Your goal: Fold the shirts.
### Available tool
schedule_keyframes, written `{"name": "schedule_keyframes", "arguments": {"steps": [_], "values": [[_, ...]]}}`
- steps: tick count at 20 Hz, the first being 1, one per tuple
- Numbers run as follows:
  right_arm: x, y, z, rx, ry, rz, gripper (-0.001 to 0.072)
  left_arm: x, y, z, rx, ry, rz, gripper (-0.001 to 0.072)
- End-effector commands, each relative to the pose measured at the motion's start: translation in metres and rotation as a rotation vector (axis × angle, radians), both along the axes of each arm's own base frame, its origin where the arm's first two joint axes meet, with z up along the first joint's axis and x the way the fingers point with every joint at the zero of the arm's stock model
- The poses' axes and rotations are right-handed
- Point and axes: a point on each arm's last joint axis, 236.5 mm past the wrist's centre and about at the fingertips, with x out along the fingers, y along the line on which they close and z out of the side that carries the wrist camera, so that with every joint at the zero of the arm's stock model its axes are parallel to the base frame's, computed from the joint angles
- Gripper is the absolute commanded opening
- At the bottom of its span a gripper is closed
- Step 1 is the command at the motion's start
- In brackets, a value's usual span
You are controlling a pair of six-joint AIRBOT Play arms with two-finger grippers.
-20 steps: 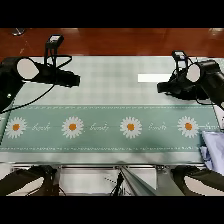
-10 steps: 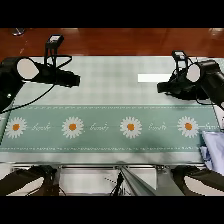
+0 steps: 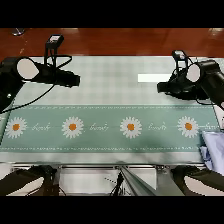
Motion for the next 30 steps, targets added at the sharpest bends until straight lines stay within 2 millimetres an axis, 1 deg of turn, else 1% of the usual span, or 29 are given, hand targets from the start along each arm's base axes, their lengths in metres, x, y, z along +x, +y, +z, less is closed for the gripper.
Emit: {"name": "schedule_keyframes", "arguments": {"steps": [1,2,3,4,5,6,7,8,9,10,11,12,13,14,16,17,19,20,21,22,23,24,25,26,27,28,29,30], "values": [[0.009,0.003,0.004,0.008,-0.043,0.004,0.0019,0.002,0.0,0.001,-0.002,-0.007,0.002,0.0023],[0.017,0.002,0.007,0.007,-0.078,0.008,0.002,0.006,-0.001,0.003,-0.007,-0.025,0.006,0.0023],[0.028,-0.004,0.012,-0.033,-0.13,0.031,0.0025,0.007,-0.001,0.004,-0.009,-0.033,0.008,0.0023],[0.047,-0.02,0.022,-0.124,-0.218,0.058,0.0209,0.009,-0.001,0.005,-0.011,-0.042,0.01,0.0024],[0.073,-0.038,0.04,-0.227,-0.342,0.072,0.0626,0.014,-0.001,0.007,-0.015,-0.06,0.016,0.0056],[0.095,-0.054,0.057,-0.286,-0.449,0.063,0.0628,0.019,-0.002,0.006,-0.019,-0.074,0.021,0.0308],[0.113,-0.074,0.07,-0.309,-0.54,0.014,0.0628,0.022,-0.002,0.004,-0.019,-0.077,0.023,0.071],[0.121,-0.099,0.071,-0.291,-0.57,-0.087,0.0628,0.024,-0.002,0.0,-0.016,-0.075,0.025,0.0701],[0.123,-0.129,0.062,-0.259,-0.552,-0.212,0.0627,0.027,-0.001,-0.004,-0.007,-0.074,0.027,0.0701],[0.122,-0.162,0.046,-0.226,-0.515,-0.333,0.0626,0.028,0.0,-0.009,0.002,-0.069,0.026,0.07],[0.119,-0.19,0.028,-0.191,-0.47,-0.426,0.0623,0.03,0.001,-0.012,0.01,-0.067,0.026,0.07],[0.116,-0.21,0.01,-0.146,-0.431,-0.498,0.0622,0.032,0.002,-0.014,0.014,-0.072,0.028,0.07],[0.115,-0.225,-0.009,-0.089,-0.39,-0.551,0.0622,0.035,0.001,-0.015,0.013,-0.077,0.03,0.07],[0.114,-0.234,-0.025,-0.04,-0.356,-0.575,0.0622,0.038,0.001,-0.016,0.01,-0.087,0.033,0.07],[0.113,-0.241,-0.054,0.026,-0.268,-0.563,0.0613,0.048,0.0,-0.014,0.001,-0.12,0.044,0.07],[0.109,-0.239,-0.07,0.049,-0.197,-0.547,0.0613,0.052,-0.001,-0.014,-0.003,-0.135,0.048,0.07],[0.096,-0.23,-0.094,0.073,-0.066,-0.508,0.0608,0.055,-0.001,-0.015,-0.005,-0.144,0.052,0.07],[0.093,-0.223,-0.099,0.077,-0.023,-0.477,0.0518,0.056,-0.001,-0.015,-0.005,-0.144,0.052,0.07],[0.09,-0.216,-0.099,0.08,0.006,-0.438,0.0287,0.055,-0.001,-0.016,-0.004,-0.14,0.051,0.07],[0.089,-0.206,-0.098,0.093,0.023,-0.385,0.0033,0.052,0.0,-0.016,0.002,-0.131,0.044,0.07],[0.09,-0.192,-0.093,0.128,0.041,-0.336,0.0021,0.051,0.003,-0.014,0.011,-0.118,0.039,0.07],[0.094,-0.18,-0.081,0.177,0.04,-0.319,0.002,0.048,0.012,-0.008,0.018,-0.088,0.046,0.07],[0.106,-0.167,-0.057,0.243,-0.002,-0.3,0.002,0.045,0.023,0.003,0.026,-0.056,0.056,0.07],[0.124,-0.151,-0.017,0.31,-0.101,-0.258,0.002,0.04,0.038,0.02,0.032,-0.03,0.072,0.07],[0.141,-0.139,0.031,0.36,-0.223,-0.212,0.002,0.032,0.054,0.04,0.036,-0.021,0.091,0.07],[0.152,-0.131,0.086,0.387,-0.355,-0.176,0.002,0.023,0.066,0.061,0.035,-0.03,0.101,0.0699],[0.155,-0.124,0.147,0.388,-0.489,-0.149,0.002,0.008,0.073,0.081,0.008,-0.051,0.106,0.07],[0.15,-0.116,0.205,0.364,-0.615,-0.11,0.002,-0.011,0.072,0.096,-0.03,-0.063,0.1,0.07]]}}
